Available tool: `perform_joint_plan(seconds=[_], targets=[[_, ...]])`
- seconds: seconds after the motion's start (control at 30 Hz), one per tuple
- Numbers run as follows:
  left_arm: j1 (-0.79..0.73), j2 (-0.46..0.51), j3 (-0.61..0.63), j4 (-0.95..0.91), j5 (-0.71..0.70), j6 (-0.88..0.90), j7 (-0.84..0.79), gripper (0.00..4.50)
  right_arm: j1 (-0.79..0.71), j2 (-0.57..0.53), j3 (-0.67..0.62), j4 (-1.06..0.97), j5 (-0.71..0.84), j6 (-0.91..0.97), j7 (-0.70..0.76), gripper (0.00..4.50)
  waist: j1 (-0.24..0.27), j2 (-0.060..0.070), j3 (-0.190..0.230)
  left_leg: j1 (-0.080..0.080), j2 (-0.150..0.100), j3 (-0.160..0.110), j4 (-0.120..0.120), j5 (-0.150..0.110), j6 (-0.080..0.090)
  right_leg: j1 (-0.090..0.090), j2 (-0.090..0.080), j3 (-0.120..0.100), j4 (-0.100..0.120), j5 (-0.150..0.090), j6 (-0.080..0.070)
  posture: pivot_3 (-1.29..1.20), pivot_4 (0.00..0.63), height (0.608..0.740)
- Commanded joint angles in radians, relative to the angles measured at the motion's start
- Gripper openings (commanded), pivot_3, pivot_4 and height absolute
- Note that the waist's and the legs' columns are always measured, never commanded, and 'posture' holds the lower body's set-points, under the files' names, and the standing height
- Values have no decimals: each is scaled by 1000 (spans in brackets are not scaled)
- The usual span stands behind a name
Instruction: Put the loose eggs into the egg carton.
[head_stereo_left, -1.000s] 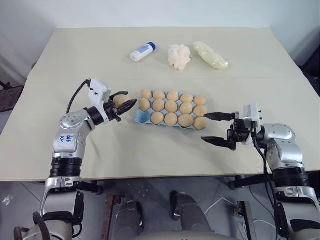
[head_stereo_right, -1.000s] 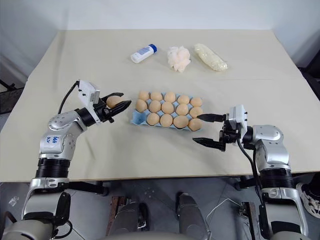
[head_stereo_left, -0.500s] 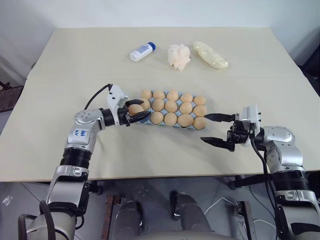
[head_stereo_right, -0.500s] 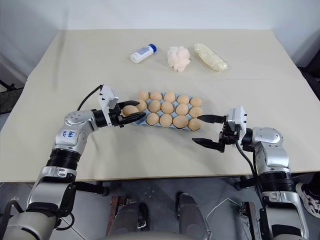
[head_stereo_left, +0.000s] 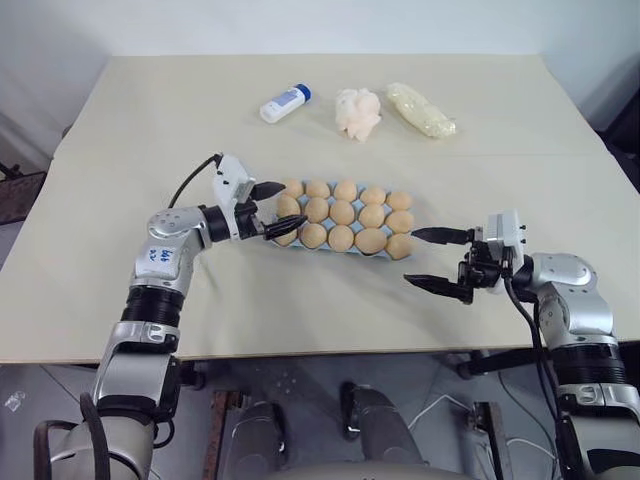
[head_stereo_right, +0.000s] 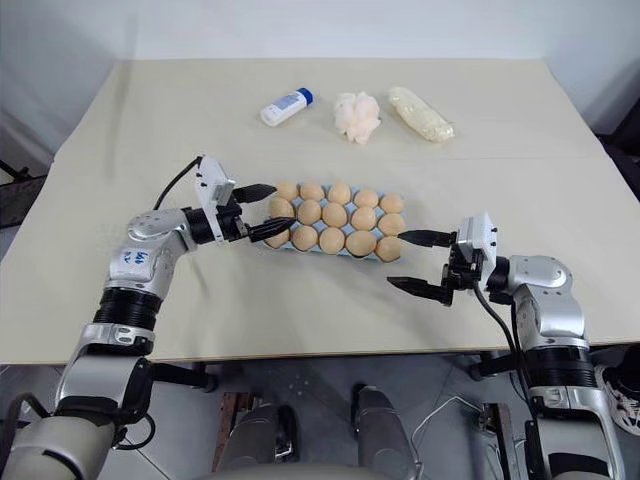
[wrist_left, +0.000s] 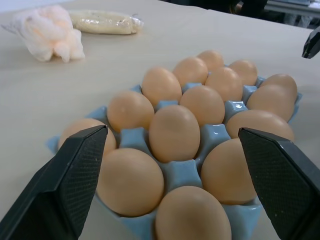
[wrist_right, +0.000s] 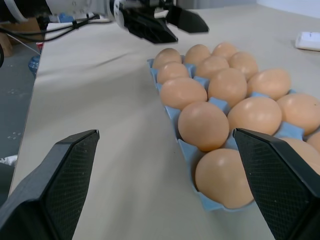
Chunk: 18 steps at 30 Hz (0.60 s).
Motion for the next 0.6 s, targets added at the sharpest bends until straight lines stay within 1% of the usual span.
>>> perform_joint_plan(seconds=[0.03,0.13,0.23,0.47,0.5,0.6], targets=[[39,42,68,-114,-106,87,-60,4462,-22,-37,-43,-39,29,7,6,4500,-1,0,0,0,0,0,0,0,0,0,0,0,0,0,0,0,150,740],[105,84,93,-163,-130,61,-117,4462,-32,-52,-42,-31,30,11,12,4500,-3,0,0,1,0,0,0,0,0,0,0,0,0,0,0,0,150,740],[141,138,86,-152,-121,74,-162,4462,-42,-60,-39,-18,26,11,19,4500,-2,0,0,1,0,0,0,0,0,0,0,0,1,0,0,0,150,740],[166,206,100,-121,-122,71,-218,4462,-82,-75,-46,38,11,-4,22,4500,1,0,0,0,0,0,1,0,0,0,-1,0,0,0,-1,0,150,740],[164,211,104,-114,-118,63,-215,4462,-86,-81,-48,48,8,-8,24,4500,1,0,0,0,0,0,1,0,0,0,-1,0,0,-1,-1,0,150,740],[168,237,140,-43,-90,-34,-197,4462,-91,-106,-58,90,-2,-18,33,4500,1,0,0,0,0,0,0,0,0,0,-1,0,0,-1,-1,0,150,740]])
